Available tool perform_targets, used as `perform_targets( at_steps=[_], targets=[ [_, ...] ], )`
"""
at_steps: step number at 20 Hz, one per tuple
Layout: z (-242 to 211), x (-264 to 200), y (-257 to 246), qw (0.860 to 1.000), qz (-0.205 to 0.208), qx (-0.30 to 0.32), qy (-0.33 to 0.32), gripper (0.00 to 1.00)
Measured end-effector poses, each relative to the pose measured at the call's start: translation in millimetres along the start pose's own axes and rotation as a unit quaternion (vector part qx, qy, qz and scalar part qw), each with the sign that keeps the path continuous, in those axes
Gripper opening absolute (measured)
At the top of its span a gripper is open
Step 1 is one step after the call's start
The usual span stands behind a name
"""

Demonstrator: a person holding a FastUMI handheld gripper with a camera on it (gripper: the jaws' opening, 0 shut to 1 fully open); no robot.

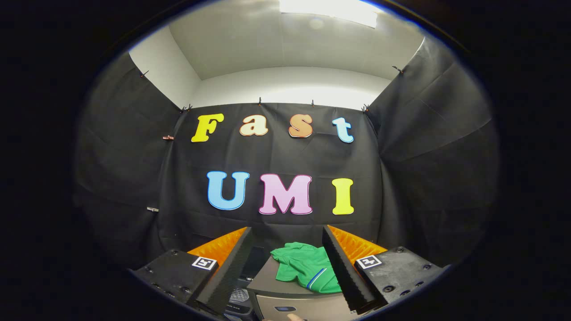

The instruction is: Put the clothes into the washing machine and then close the washing machine lid.

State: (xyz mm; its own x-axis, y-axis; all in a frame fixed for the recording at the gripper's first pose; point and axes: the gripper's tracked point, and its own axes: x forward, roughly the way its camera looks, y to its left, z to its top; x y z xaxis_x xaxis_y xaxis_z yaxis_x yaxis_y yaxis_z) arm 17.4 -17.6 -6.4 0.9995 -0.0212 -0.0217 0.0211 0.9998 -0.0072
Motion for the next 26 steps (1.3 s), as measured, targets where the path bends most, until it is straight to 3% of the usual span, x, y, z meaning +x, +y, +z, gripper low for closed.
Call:
perform_targets(
  at_steps=[12,19,26],
  targets=[
    [3,37,-34,0.998,-0.035,-0.036,0.037,0.97],
    [6,83,-56,0.996,-0.05,-0.018,0.068,0.98],
    [-26,139,-88,0.988,-0.071,-0.019,0.139,0.98]
  ],
)
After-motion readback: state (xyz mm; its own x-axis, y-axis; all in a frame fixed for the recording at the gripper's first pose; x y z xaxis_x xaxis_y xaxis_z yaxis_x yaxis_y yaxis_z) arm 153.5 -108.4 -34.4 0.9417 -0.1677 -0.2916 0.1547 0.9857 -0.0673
